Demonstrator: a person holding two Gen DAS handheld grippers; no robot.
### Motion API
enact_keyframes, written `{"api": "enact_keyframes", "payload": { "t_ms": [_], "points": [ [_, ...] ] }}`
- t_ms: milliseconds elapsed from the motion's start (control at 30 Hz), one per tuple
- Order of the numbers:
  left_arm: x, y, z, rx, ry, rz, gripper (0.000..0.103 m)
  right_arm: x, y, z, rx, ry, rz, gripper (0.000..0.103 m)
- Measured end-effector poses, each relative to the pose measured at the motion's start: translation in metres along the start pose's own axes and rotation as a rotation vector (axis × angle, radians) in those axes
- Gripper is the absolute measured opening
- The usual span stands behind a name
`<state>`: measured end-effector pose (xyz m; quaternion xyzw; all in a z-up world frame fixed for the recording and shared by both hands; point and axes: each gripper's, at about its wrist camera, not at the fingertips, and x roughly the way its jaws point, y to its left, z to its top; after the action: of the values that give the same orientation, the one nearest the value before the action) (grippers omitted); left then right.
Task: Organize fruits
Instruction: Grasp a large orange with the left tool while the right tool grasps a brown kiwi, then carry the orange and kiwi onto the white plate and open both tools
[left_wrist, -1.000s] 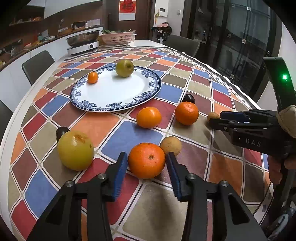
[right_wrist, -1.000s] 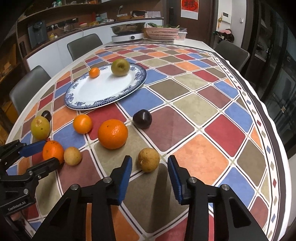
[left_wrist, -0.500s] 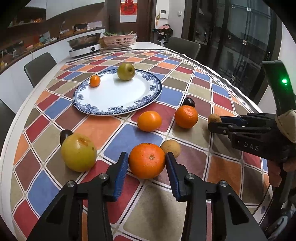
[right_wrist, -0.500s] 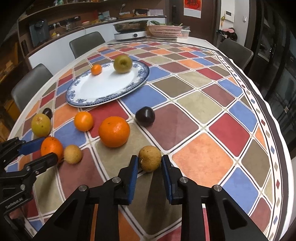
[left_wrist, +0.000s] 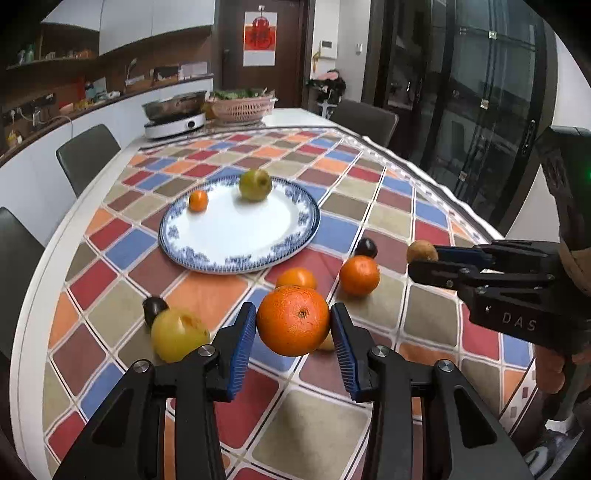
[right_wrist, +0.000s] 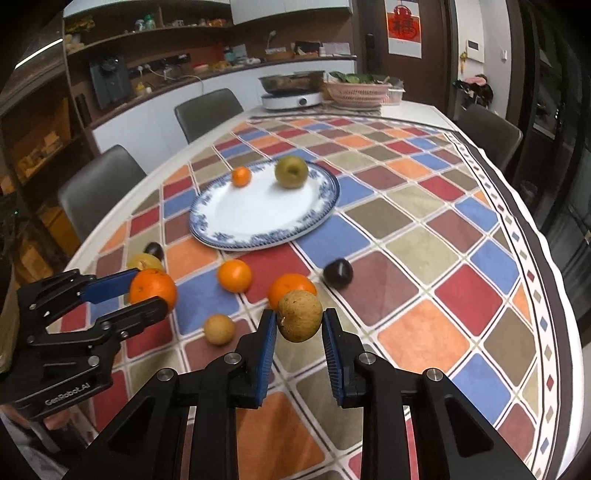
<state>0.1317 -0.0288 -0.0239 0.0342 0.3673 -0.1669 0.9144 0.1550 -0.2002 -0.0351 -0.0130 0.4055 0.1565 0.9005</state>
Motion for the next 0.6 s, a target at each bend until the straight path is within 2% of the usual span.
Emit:
{"api": "enact_keyframes", "payload": {
  "t_ms": [367, 600],
  "points": [
    [-0.009, 0.01, 0.04, 0.011, -0.064, 0.013, 0.041, -0.011, 0.011, 0.038, -0.049, -0.075, 0.054, 0.027],
    [0.0, 0.023, 0.068, 0.035, -0.071, 0.021, 0.041, -0.002, 0.015, 0.067, -0.083, -0.087, 0.08, 0.027]
  ]
}}
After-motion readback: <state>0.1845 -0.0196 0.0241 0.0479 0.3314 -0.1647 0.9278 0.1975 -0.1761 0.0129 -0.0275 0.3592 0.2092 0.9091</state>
